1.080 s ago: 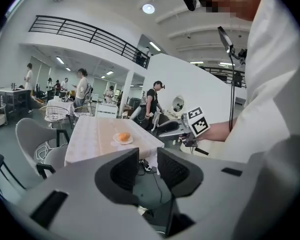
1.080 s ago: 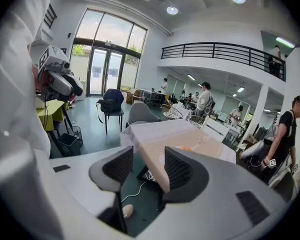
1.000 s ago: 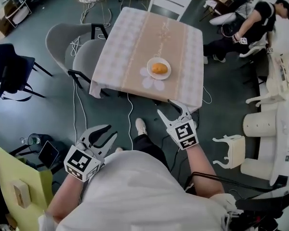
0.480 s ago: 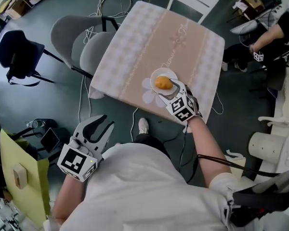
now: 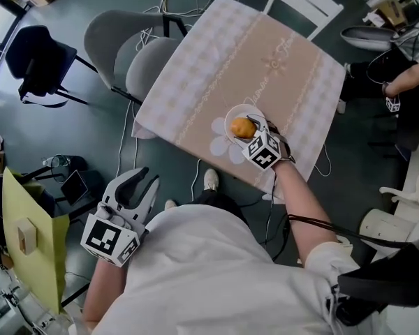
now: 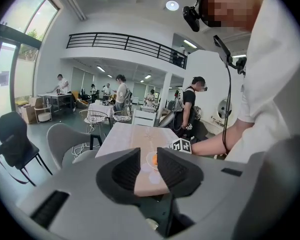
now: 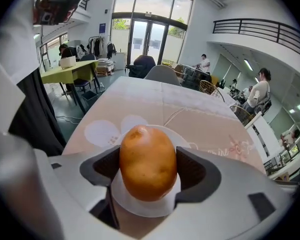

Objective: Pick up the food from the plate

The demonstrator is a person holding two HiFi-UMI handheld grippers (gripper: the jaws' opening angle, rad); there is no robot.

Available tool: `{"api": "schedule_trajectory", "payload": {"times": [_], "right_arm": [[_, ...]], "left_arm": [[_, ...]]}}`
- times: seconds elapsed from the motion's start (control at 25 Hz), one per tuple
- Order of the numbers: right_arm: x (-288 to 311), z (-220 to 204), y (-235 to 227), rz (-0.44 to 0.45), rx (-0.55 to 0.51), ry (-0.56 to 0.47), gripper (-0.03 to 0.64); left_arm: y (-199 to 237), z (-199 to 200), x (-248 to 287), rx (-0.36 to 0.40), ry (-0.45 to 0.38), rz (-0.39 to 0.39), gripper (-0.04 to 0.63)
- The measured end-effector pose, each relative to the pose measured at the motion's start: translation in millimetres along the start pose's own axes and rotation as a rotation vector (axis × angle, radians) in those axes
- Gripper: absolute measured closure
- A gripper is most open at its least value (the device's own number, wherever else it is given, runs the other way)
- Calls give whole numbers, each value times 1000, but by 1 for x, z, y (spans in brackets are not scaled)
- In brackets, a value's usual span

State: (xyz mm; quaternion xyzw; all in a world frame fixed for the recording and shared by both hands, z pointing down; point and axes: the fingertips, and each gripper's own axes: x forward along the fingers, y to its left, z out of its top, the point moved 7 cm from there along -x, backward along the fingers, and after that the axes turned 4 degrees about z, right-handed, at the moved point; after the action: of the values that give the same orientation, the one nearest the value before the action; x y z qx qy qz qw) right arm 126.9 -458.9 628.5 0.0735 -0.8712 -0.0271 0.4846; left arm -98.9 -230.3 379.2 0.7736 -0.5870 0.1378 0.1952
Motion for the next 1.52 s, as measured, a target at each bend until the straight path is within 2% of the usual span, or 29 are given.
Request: {"api": "schedule_trajectory", "payload": {"times": [0.28,0.76,0.84,0.96,1.08,1.28,1.52], "right_arm": [[-8,3,-3,-14,72,-29,265],[-66,25,37,-149,241,-144,265],[-79,31,50,-184,251,-163,265],[-98,38,71,-221,271,-179,265],[-115,48,94,-253,300,-201,265],[-146,74,144,-297,316,-252,265],[-173,103,206,-336,307,-310,265]], "left_arm": [[3,-4,-12,-7,-10,21,489],[7,-24,-62,46,-57,-73,491],[9,-28,-74,47,-57,-90,513],[13,-35,-92,78,-73,-122,586],[19,-45,-109,130,-94,-146,586],[22,-60,-143,131,-117,-170,586],[27,-86,-173,153,-100,-215,587]]}}
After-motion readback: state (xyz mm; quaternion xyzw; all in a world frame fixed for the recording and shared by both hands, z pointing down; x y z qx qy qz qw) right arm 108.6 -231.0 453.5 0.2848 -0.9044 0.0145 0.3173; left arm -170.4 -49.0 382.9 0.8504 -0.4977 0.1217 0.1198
